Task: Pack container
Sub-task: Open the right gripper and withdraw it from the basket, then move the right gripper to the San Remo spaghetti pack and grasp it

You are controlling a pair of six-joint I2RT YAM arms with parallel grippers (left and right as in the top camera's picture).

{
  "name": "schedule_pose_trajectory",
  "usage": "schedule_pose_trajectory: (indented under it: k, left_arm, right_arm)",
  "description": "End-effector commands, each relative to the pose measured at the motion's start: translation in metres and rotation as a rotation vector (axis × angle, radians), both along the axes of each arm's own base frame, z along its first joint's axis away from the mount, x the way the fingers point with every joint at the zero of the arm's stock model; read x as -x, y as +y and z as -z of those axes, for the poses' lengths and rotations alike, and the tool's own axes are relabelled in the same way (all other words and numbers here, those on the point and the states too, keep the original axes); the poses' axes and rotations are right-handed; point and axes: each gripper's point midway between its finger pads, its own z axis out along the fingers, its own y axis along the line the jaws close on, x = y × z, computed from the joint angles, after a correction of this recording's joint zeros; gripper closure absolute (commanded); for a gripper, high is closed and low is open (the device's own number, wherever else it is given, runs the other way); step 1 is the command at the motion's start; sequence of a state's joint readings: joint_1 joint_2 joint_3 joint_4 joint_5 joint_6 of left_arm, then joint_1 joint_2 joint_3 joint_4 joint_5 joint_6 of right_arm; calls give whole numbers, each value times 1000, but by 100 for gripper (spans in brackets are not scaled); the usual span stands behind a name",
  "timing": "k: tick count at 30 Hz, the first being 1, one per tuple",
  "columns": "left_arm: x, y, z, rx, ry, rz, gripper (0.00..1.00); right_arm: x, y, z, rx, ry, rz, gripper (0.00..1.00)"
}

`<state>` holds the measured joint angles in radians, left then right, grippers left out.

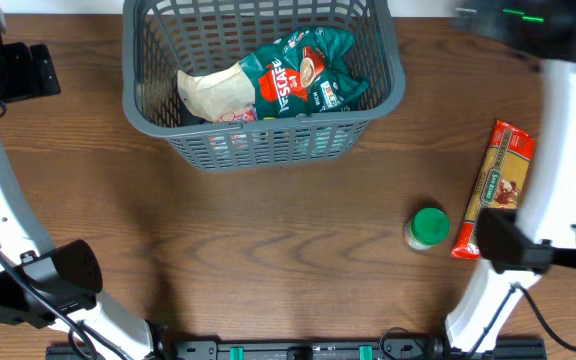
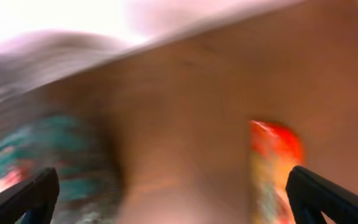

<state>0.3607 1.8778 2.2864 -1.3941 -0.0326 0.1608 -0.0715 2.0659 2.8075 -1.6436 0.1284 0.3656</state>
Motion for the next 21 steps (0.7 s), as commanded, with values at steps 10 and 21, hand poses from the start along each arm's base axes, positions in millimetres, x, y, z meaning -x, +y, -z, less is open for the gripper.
schedule_pose_trajectory:
  k: [10,21]
  left_arm:
    - [-2,0,3,4,9,0,1]
    - [-2,0,3,4,9,0,1]
  right_arm:
    - [62,-95,25,-222,105,212,1]
    - [186,-104,126,-196,505,390,1]
